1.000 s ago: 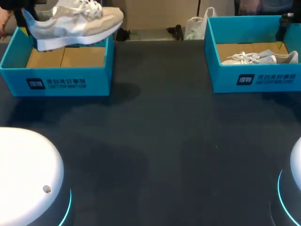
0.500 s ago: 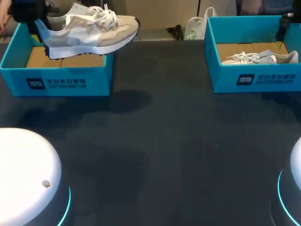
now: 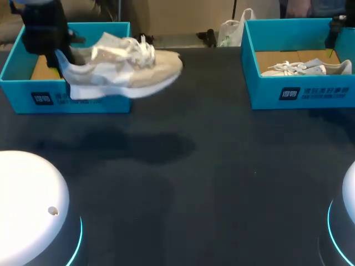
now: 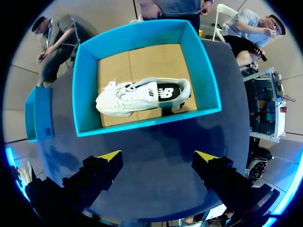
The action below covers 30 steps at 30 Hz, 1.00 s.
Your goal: Take the shoe out of the shoebox, open the shoe tongue, remove and reinsert the insole, then place the shoe into the shoebox
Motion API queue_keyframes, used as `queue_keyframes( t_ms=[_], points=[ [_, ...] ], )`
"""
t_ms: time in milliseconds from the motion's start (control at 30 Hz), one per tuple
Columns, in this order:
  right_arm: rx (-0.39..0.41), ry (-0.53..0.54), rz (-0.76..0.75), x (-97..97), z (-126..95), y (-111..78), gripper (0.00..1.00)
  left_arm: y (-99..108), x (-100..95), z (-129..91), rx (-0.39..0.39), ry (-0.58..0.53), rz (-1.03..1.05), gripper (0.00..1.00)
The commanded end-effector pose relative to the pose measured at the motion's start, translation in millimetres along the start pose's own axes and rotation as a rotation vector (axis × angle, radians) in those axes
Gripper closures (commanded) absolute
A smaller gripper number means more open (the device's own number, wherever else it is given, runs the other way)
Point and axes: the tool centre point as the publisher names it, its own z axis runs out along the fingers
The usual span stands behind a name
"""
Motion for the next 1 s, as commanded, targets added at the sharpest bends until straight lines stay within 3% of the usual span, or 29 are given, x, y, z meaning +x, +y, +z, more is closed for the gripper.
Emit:
queue_keyframes(
  t_ms=[33, 367, 800, 867, 1000],
  points=[
    [-0.003, 0.0, 0.002, 0.0, 0.0, -1.2, 0.0, -28.1, -22.3, 12.0, -0.178, 0.015, 0.021, 1.0],
    [-0.003, 0.0, 0.002, 0.0, 0.0, -1.2, 0.0, -77.8, -84.7, 52.6, -0.153, 0.059, 0.097, 1.0],
    [-0.003, 0.0, 0.002, 0.0, 0.0, -1.2, 0.0, -77.8, -84.7, 52.6, -0.153, 0.059, 0.097, 1.0],
    [-0.003, 0.0, 0.002, 0.0, 0.0, -1.2, 0.0, -76.9, -89.9, 63.4, -0.117, 0.063, 0.105, 1.0],
    [-0.003, 0.0, 0.002, 0.0, 0.0, -1.2, 0.0, -87.8, -107.1, 89.8, -0.131, 0.077, 0.118, 1.0]
  ],
)
